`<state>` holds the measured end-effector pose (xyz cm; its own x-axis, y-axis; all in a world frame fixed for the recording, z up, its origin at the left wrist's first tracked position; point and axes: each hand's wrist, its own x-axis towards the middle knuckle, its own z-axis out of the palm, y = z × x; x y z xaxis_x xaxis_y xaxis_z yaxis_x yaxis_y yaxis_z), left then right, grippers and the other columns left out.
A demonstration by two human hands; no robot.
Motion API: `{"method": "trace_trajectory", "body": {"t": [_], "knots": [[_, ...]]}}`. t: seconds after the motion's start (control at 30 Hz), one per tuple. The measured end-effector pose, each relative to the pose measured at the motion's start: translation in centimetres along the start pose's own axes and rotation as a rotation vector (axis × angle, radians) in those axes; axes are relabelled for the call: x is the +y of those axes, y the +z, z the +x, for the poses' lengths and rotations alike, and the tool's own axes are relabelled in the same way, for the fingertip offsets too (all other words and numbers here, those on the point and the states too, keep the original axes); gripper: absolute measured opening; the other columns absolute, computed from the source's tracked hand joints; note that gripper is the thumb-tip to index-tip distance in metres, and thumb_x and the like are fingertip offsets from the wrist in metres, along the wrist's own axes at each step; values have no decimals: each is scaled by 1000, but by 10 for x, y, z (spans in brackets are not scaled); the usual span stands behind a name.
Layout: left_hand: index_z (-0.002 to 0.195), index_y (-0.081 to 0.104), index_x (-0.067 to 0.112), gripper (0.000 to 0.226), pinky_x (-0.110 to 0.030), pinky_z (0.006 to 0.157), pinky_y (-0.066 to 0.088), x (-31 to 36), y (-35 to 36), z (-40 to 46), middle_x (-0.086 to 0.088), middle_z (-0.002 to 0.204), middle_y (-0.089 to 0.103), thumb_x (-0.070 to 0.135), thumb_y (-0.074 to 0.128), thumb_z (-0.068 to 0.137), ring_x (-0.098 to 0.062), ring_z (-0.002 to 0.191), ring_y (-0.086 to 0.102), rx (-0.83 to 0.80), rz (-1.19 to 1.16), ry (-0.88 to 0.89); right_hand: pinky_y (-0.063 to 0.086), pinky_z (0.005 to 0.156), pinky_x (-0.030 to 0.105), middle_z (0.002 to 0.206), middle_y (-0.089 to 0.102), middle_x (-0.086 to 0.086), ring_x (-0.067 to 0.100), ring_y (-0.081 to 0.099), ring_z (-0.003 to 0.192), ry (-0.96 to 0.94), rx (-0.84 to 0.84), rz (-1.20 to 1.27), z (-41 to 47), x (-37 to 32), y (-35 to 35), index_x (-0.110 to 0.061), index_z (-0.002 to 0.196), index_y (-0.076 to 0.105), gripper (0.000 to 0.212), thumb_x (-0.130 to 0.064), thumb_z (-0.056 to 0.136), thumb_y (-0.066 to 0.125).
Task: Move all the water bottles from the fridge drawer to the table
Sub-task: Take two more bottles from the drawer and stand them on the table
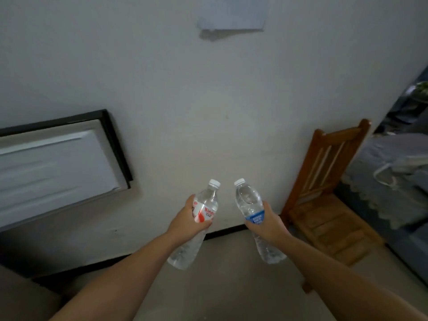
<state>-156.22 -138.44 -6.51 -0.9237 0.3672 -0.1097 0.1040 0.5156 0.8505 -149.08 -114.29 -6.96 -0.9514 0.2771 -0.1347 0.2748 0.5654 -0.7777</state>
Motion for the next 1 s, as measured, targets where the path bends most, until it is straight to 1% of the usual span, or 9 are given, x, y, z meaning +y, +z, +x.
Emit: {"method": "trace_trajectory", "body": {"t": [0.1, 0.2, 0.4, 0.53, 0.63, 0.73, 0.87, 0.93, 1.0], "knots": [[132, 30, 37, 73, -36, 88, 51, 31, 46, 11, 13, 110, 60, 34, 75, 74, -14, 98, 62, -101, 20, 49, 48, 80, 25, 106, 58, -5, 11, 59, 94, 79, 97, 25, -22, 33, -41, -21, 129, 39, 60, -30, 81, 74], [135, 30, 34, 75, -36, 87, 51, 63, 89, 24, 10, 113, 59, 35, 74, 75, -14, 100, 61, -229, 50, 120, 47, 80, 24, 112, 58, -4, 9, 57, 95, 158, 210, 54, -45, 63, -76, -24, 131, 37, 62, -31, 81, 74], [127, 31, 37, 69, -37, 90, 52, 130, 192, 52, 6, 119, 55, 38, 75, 74, -19, 106, 59, -492, 78, 267, 40, 60, 11, 109, 52, -8, 7, 54, 93, 319, 432, 102, -99, 124, -144, -22, 133, 35, 64, -31, 82, 73], [136, 26, 36, 77, -35, 93, 52, 171, 264, 66, 10, 125, 49, 40, 74, 76, -16, 114, 55, -664, 100, 354, 40, 63, 12, 114, 54, -5, 9, 56, 95, 402, 556, 147, -125, 161, -185, -22, 135, 36, 64, -29, 83, 73], [144, 17, 35, 87, -34, 95, 49, 208, 321, 79, 13, 131, 44, 44, 72, 77, -13, 118, 51, -790, 152, 428, 44, 61, 13, 107, 56, -6, 4, 58, 86, 465, 649, 164, -139, 185, -219, -23, 131, 37, 59, -26, 84, 72], [144, 16, 37, 89, -39, 94, 52, 240, 363, 94, 7, 131, 51, 48, 72, 76, -15, 114, 57, -851, 186, 522, 50, 64, 16, 101, 58, -8, 6, 62, 84, 537, 750, 199, -148, 209, -245, -23, 131, 38, 58, -23, 83, 72], [145, 16, 32, 90, -37, 91, 52, 290, 422, 106, 3, 125, 54, 44, 72, 77, -17, 108, 58, -925, 230, 610, 42, 61, 12, 103, 59, -5, 2, 58, 82, 611, 896, 196, -160, 229, -279, -22, 129, 38, 58, -24, 83, 73], [145, 17, 29, 87, -33, 88, 49, 311, 448, 107, 4, 122, 53, 41, 72, 79, -14, 104, 56, -967, 243, 671, 48, 64, 16, 108, 60, -2, 6, 61, 84, 635, 972, 210, -169, 240, -291, -22, 128, 39, 59, -24, 81, 75], [145, 17, 29, 86, -36, 90, 50, 326, 476, 105, 1, 123, 53, 39, 71, 80, -14, 103, 54, -1018, 265, 727, 57, 73, 32, 111, 60, 1, 13, 64, 88, 671, 1063, 250, -183, 253, -298, -23, 127, 39, 62, -24, 78, 77]]}}
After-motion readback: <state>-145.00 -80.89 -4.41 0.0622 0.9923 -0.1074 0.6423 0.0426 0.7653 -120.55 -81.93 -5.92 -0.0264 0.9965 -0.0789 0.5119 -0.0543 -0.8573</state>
